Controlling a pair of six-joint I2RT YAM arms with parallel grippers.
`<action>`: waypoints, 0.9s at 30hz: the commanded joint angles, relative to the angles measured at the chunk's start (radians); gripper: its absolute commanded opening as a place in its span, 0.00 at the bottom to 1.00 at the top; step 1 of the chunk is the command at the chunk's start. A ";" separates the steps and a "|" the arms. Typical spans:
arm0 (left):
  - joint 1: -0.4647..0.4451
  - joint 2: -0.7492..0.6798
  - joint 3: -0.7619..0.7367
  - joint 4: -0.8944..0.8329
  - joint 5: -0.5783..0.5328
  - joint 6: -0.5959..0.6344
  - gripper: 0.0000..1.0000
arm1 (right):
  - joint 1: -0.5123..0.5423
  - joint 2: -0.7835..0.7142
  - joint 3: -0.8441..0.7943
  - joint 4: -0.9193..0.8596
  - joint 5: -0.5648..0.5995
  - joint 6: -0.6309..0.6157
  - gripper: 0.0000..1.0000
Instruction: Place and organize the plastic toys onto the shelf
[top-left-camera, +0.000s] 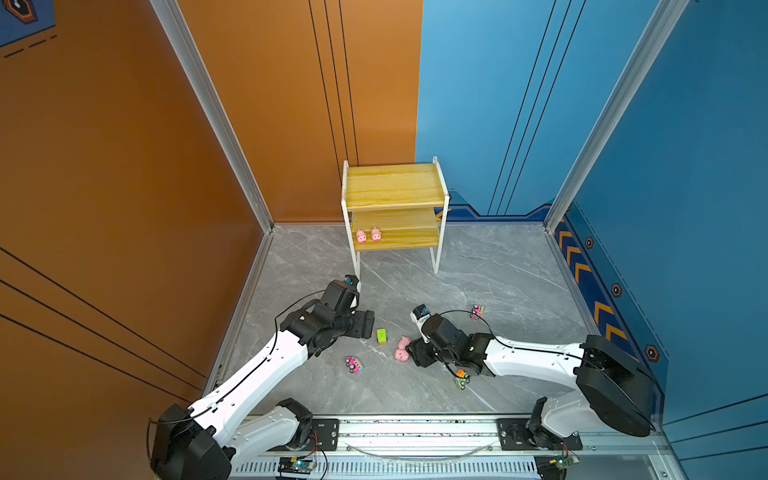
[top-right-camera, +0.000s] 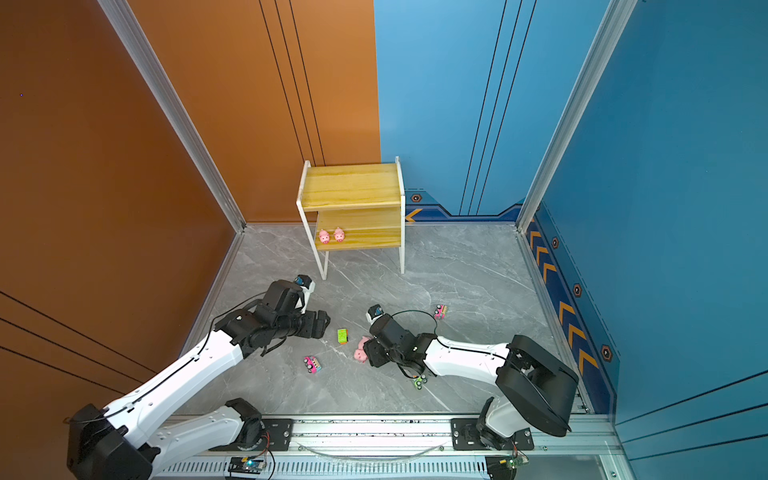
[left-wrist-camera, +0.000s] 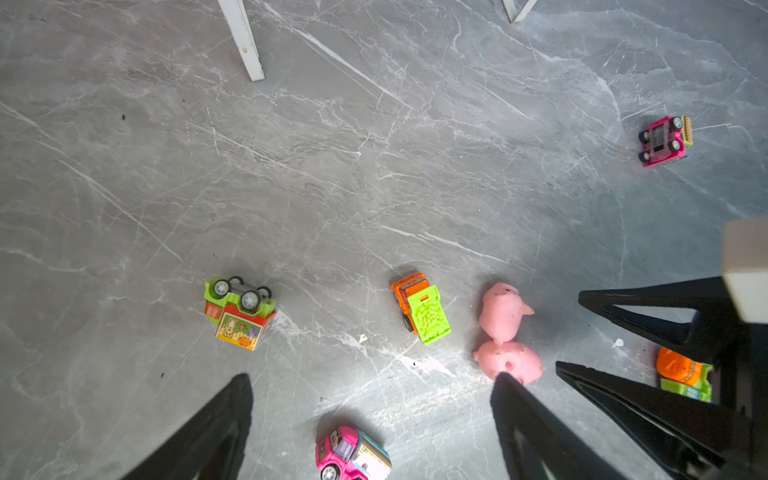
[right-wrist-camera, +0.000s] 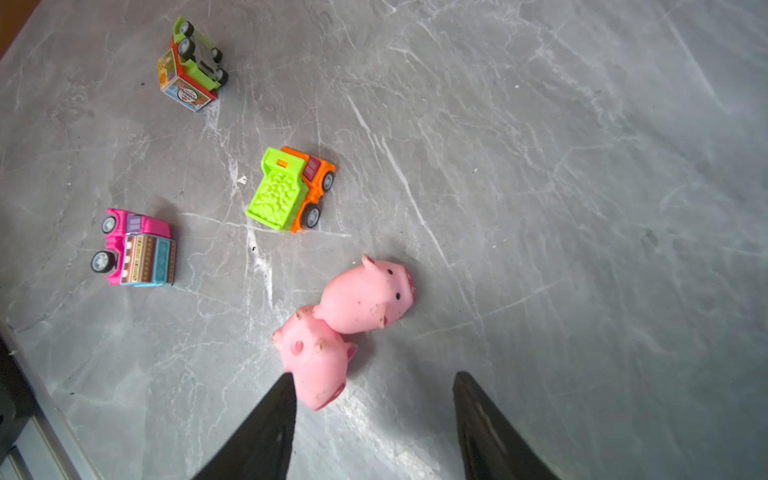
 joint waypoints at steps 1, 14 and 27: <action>-0.014 0.015 0.023 -0.034 -0.013 0.018 0.91 | 0.009 0.030 0.023 0.015 -0.042 0.060 0.60; -0.046 0.013 -0.015 -0.033 -0.027 0.005 0.90 | 0.060 0.123 0.028 0.107 -0.095 0.168 0.50; -0.048 -0.004 -0.014 -0.034 -0.030 0.012 0.90 | 0.075 0.078 0.051 0.058 -0.027 0.144 0.16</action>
